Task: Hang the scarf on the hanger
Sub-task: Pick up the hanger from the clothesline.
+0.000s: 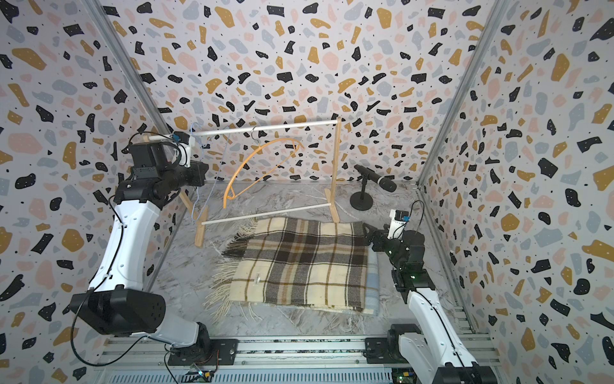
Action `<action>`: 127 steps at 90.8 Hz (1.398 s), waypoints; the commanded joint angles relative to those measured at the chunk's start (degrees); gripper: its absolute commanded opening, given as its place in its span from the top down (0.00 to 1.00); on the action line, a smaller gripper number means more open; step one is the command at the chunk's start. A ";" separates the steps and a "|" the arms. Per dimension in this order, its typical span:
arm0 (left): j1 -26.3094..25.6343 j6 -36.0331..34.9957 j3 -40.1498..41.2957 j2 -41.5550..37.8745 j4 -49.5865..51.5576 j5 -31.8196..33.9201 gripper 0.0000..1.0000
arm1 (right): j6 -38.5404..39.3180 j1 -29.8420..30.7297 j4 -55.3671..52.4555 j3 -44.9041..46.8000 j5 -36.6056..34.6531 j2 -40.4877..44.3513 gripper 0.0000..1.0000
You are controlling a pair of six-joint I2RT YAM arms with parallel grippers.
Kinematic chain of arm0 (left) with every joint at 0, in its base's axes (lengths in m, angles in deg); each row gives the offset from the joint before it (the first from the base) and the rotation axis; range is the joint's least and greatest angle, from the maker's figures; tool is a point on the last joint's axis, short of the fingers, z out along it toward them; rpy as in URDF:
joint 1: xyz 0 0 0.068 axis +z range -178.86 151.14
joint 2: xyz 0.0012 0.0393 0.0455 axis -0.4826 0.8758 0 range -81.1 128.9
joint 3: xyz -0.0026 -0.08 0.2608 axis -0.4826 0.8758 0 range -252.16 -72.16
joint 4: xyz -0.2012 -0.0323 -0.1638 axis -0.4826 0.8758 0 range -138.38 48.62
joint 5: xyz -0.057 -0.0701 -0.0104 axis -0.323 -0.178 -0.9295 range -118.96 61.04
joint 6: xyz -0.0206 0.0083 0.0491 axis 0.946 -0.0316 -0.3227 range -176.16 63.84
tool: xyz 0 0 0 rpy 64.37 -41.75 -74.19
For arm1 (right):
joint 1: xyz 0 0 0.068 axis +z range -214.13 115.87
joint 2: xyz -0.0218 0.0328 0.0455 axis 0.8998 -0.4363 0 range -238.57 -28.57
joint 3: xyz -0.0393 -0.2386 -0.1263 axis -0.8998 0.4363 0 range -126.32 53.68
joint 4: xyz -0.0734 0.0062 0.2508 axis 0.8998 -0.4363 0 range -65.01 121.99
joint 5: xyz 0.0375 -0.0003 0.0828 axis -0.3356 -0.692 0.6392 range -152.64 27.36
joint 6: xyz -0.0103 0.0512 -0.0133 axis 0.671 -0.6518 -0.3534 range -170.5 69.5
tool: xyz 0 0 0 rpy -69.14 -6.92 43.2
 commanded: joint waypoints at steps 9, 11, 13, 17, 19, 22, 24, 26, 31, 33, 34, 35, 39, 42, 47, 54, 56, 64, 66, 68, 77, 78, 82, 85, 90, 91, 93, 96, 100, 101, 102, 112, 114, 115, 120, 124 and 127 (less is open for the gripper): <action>0.39 1.12 4.96 -4.65 -3.57 2.03 1.00 | 0.27 0.02 0.73 -1.53 0.39 0.51 0.05; 0.41 1.20 5.74 -5.31 -3.09 2.36 1.00 | 0.14 0.02 0.72 -1.56 0.36 0.45 0.04; 0.41 1.33 6.53 -6.05 -2.71 2.51 1.00 | 0.09 0.02 0.72 -1.53 0.30 0.39 0.05; 0.41 1.58 8.83 -7.63 -2.24 2.81 1.00 | -0.01 0.02 0.64 -1.58 0.29 0.42 0.05; 0.41 1.86 9.89 -8.67 -2.27 2.91 1.00 | -0.02 0.02 0.64 -1.56 0.26 0.42 0.05; 0.40 2.20 12.12 -10.21 -2.27 3.07 1.00 | -0.08 0.02 0.64 -1.57 0.13 0.43 0.05; 0.41 2.35 13.55 -11.29 -2.30 3.22 1.00 | -0.10 0.02 0.61 -1.51 0.05 0.38 0.05; 0.41 2.60 15.03 -12.29 -2.31 3.67 1.00 | -0.10 0.02 0.61 -1.54 0.03 0.41 0.05; 0.42 3.34 19.16 -15.67 -2.04 4.74 1.00 | -0.23 -0.02 0.55 -1.59 -0.05 0.43 0.05; 0.42 3.53 20.54 -16.72 -1.96 5.15 1.00 | -0.36 -0.03 0.61 -1.56 -0.04 0.43 0.05; 0.42 3.61 21.02 -17.19 -1.92 5.41 1.00 | -0.41 0.00 0.62 -1.55 -0.10 0.43 0.05; 0.42 3.65 21.83 -17.95 -1.85 5.63 1.00 | -0.56 0.01 0.63 -1.55 -0.08 0.43 0.05; 0.41 4.29 24.37 -20.56 -1.89 6.05 1.00 | -0.85 0.02 0.87 -1.55 -0.02 0.35 0.04; 0.41 4.49 26.19 -22.81 -1.69 6.32 1.00 | -1.31 -0.02 1.26 -1.56 0.25 0.27 0.05; 0.41 5.24 28.78 -25.92 -1.43 6.45 1.00 | -2.21 -0.02 1.99 -1.55 0.81 0.12 0.05; 0.41 6.29 31.15 -29.90 -0.68 7.00 1.00 | -4.57 0.02 3.14 -1.55 1.93 -0.13 0.05; 0.41 6.69 31.76 -31.00 -0.55 7.21 1.00 | -5.46 0.02 3.59 -1.57 2.48 -0.13 0.05; 0.41 8.09 33.28 -35.34 -0.30 8.31 1.00 | -9.18 0.02 5.60 -1.60 4.41 -0.24 0.05; 0.41 8.30 33.48 -36.43 -0.36 8.37 1.00 | -10.09 0.00 6.12 -1.61 4.94 -0.22 0.05; 0.41 8.40 33.63 -37.54 -0.38 8.41 1.00 | -11.10 0.00 6.60 -1.63 5.43 -0.13 0.05; 0.41 9.03 32.99 -40.98 0.46 7.53 1.00 | -14.94 -0.04 8.98 -1.77 7.57 0.11 0.05; 0.41 9.13 32.70 -41.28 0.61 7.26 1.00 | -15.48 -0.05 9.29 -1.74 7.84 0.13 0.05; 0.41 9.80 31.77 -42.26 0.88 5.85 1.00 | -17.14 -0.02 10.42 -1.78 8.77 0.26 0.05; 0.41 10.41 31.11 -42.88 0.85 4.56 1.00 | -18.52 0.01 11.41 -1.77 9.33 0.33 0.05; 0.41 11.80 29.87 -43.64 0.46 1.89 1.00 | -20.88 -0.03 12.99 -1.72 10.10 0.35 0.05; 0.41 12.09 29.73 -43.75 0.35 1.45 1.00 | -21.39 0.00 13.36 -1.72 10.24 0.34 0.05; 0.41 12.75 29.23 -43.87 0.15 -0.18 1.00 | -22.17 0.00 14.10 -1.72 10.55 0.34 0.05; 0.44 13.97 27.90 -43.77 -0.19 -1.38 1.00 | -23.61 0.02 15.33 -1.66 10.87 0.26 0.05; 0.42 15.62 26.74 -43.50 -0.63 -4.43 1.00 | -25.20 0.02 17.01 -1.68 11.36 0.13 0.05; 0.42 16.07 26.54 -43.46 -0.77 -5.22 1.00 | -25.70 -0.02 17.30 -1.70 11.54 0.06 0.05; 0.42 16.47 26.30 -43.39 -1.02 -5.97 1.00 | -26.04 0.00 17.58 -1.67 11.62 0.02 0.05; 0.28 21.81 25.85 -42.99 -5.19 -13.22 1.00 | -29.70 0.01 21.08 -1.77 12.68 -0.65 0.05; 0.16 23.09 26.17 -42.91 -6.51 -14.68 1.00 | -30.33 0.04 21.55 -1.76 12.79 -0.81 0.05; 0.11 23.89 26.38 -42.90 -7.36 -15.45 1.00 | -30.60 0.03 21.81 -1.74 12.86 -0.90 0.05; -0.41 27.36 27.81 -42.76 -11.25 -18.16 1.00 | -31.96 0.10 23.29 -1.62 13.16 -1.26 0.06; -1.10 29.91 28.91 -42.59 -14.10 -19.83 1.00 | -33.08 0.05 24.42 -1.64 13.47 -1.66 0.06; -1.92 31.56 29.63 -42.40 -15.77 -20.65 1.00 | -33.91 0.14 25.44 -1.64 13.73 -1.94 0.06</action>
